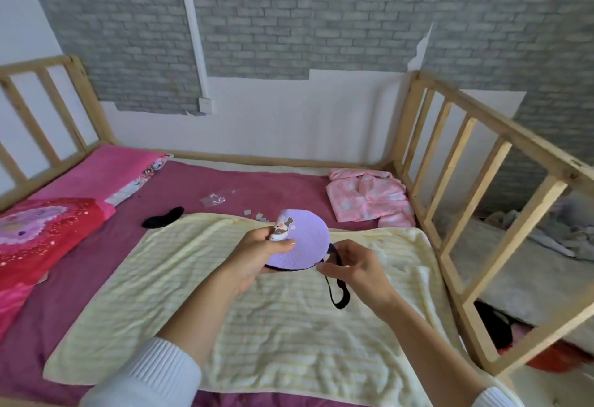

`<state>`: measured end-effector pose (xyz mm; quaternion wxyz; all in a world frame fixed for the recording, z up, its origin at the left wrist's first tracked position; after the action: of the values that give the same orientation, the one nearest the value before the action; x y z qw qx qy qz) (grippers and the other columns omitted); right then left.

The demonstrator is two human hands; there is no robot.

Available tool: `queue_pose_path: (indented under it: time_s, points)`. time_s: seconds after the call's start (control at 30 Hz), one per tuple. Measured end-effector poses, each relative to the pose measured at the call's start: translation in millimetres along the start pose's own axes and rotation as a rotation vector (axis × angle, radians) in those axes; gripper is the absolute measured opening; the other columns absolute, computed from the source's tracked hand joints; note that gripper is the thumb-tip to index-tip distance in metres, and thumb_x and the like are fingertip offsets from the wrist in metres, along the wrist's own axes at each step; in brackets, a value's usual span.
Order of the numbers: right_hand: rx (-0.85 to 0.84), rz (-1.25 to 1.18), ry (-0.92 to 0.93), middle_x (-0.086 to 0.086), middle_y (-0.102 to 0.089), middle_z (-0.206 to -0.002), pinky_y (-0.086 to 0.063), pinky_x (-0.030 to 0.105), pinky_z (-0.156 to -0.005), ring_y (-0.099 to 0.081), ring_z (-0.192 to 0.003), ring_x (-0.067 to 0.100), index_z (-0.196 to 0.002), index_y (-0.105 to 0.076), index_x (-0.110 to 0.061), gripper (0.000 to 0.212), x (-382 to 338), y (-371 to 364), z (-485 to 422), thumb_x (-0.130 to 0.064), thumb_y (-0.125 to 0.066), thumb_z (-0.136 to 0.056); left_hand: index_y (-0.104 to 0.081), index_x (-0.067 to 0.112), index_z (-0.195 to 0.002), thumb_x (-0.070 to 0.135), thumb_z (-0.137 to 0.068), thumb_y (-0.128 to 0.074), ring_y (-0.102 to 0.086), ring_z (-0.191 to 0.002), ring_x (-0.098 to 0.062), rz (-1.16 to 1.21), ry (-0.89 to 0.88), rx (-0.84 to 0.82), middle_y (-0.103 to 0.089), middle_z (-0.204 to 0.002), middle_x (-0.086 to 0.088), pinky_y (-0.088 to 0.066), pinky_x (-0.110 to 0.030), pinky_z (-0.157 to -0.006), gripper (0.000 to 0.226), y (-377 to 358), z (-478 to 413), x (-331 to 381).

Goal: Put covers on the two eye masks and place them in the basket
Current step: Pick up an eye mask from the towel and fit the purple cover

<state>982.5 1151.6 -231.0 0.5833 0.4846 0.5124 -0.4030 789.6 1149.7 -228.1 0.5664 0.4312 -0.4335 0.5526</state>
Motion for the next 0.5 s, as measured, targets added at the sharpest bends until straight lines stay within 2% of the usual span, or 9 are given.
queue_pose_path:
  time_s: [0.07,0.17,0.23,0.3,0.33,0.4,0.43,0.47,0.5]
  points:
    - [-0.002,0.032,0.001,-0.006,-0.061,-0.057,-0.044,0.024,-0.057,-0.052,-0.055,0.014,-0.069,-0.065,-0.012,0.015,-2.7,-9.2,-1.6,-0.004,-0.077,-0.069,-0.074,0.030,-0.093,0.018,-0.079,-0.073,-0.062,-0.097,0.000,0.017,-0.015,0.023,-0.071,-0.089,0.023,-0.050,-0.035,-0.087,0.018,13.1,2.2,5.5]
    - [0.083,-0.136,-0.042,0.004,-0.063,-0.055,-0.049,0.032,-0.064,-0.058,-0.052,0.019,-0.087,-0.068,-0.004,0.011,-7.6,-11.2,-6.8,-0.001,-0.071,-0.077,-0.070,0.028,-0.105,0.015,-0.081,-0.070,-0.059,-0.096,0.003,-0.007,-0.097,0.120,-0.067,-0.098,0.019,-0.046,-0.026,-0.082,0.027,41.7,4.5,14.4]
    - [0.054,-0.488,-0.118,0.002,-0.059,-0.056,-0.050,0.031,-0.065,-0.056,-0.051,0.017,-0.100,-0.063,-0.005,0.018,-9.5,-17.5,-9.9,-0.003,-0.065,-0.082,-0.068,0.026,-0.103,0.011,-0.082,-0.068,-0.059,-0.091,0.004,-0.037,-0.159,0.168,-0.066,-0.098,0.018,-0.043,-0.019,-0.075,0.026,59.5,7.7,16.8]
    - [-0.045,-0.934,-0.168,0.002,-0.059,-0.062,-0.054,0.029,-0.063,-0.058,-0.055,0.016,-0.101,-0.063,-0.006,0.020,-23.5,-28.2,-10.8,-0.007,-0.062,-0.082,-0.065,0.022,-0.093,0.010,-0.082,-0.066,-0.058,-0.079,-0.004,-0.104,-0.184,0.206,-0.062,-0.086,0.014,-0.041,-0.018,-0.070,0.016,72.0,10.0,13.4]
    - [-0.077,-1.098,-0.139,0.004,-0.064,-0.068,-0.057,0.030,-0.064,-0.064,-0.061,0.017,-0.102,-0.066,-0.004,0.022,-34.7,-30.1,-12.1,-0.008,-0.061,-0.080,-0.063,0.021,-0.089,0.009,-0.082,-0.066,-0.056,-0.076,-0.007,-0.135,-0.184,0.227,-0.060,-0.082,0.011,-0.041,-0.020,-0.068,0.014,76.5,10.3,10.2]
    - [-0.031,-1.295,-0.050,0.013,-0.073,-0.097,-0.061,0.033,-0.076,-0.073,-0.087,0.022,-0.108,-0.066,-0.001,0.028,-52.4,-26.1,-18.7,-0.003,-0.053,-0.083,-0.063,0.025,-0.086,0.008,-0.081,-0.067,-0.057,-0.072,-0.008,-0.149,-0.164,0.256,-0.060,-0.079,0.009,-0.043,-0.025,-0.066,0.019,82.1,10.2,2.7]
    - [0.036,-1.288,-0.007,0.017,-0.070,-0.110,-0.059,0.034,-0.086,-0.071,-0.100,0.024,-0.114,-0.062,-0.001,0.032,-57.5,-23.0,-22.6,0.001,-0.046,-0.086,-0.063,0.030,-0.081,0.007,-0.080,-0.067,-0.057,-0.071,-0.010,-0.145,-0.157,0.252,-0.061,-0.075,0.011,-0.044,-0.028,-0.065,0.023,82.7,10.5,0.5]
    - [0.120,-1.166,0.053,0.017,-0.067,-0.115,-0.054,0.034,-0.095,-0.068,-0.106,0.025,-0.118,-0.058,-0.003,0.036,-62.7,-19.4,-24.9,0.004,-0.040,-0.088,-0.063,0.031,-0.074,0.006,-0.078,-0.067,-0.054,-0.067,-0.012,-0.146,-0.170,0.230,-0.058,-0.069,0.013,-0.043,-0.030,-0.064,0.025,81.6,10.9,0.2]
    - [0.226,-0.882,0.131,0.009,-0.067,-0.112,-0.050,0.029,-0.099,-0.066,-0.107,0.024,-0.122,-0.055,-0.007,0.041,-70.0,-13.4,-25.3,0.007,-0.037,-0.089,-0.060,0.029,-0.067,0.006,-0.075,-0.065,-0.049,-0.064,-0.013,-0.155,-0.194,0.196,-0.053,-0.062,0.014,-0.040,-0.030,-0.063,0.025,79.3,11.4,1.6]
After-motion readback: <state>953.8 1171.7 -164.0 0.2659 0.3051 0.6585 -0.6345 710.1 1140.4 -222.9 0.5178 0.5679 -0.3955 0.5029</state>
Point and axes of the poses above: each hand's wrist, its own z-axis away from the middle knuckle, its own y-axis out of the back of the hand, x = y × z, the point moved 8 cm from there along -z, towards the middle knuckle
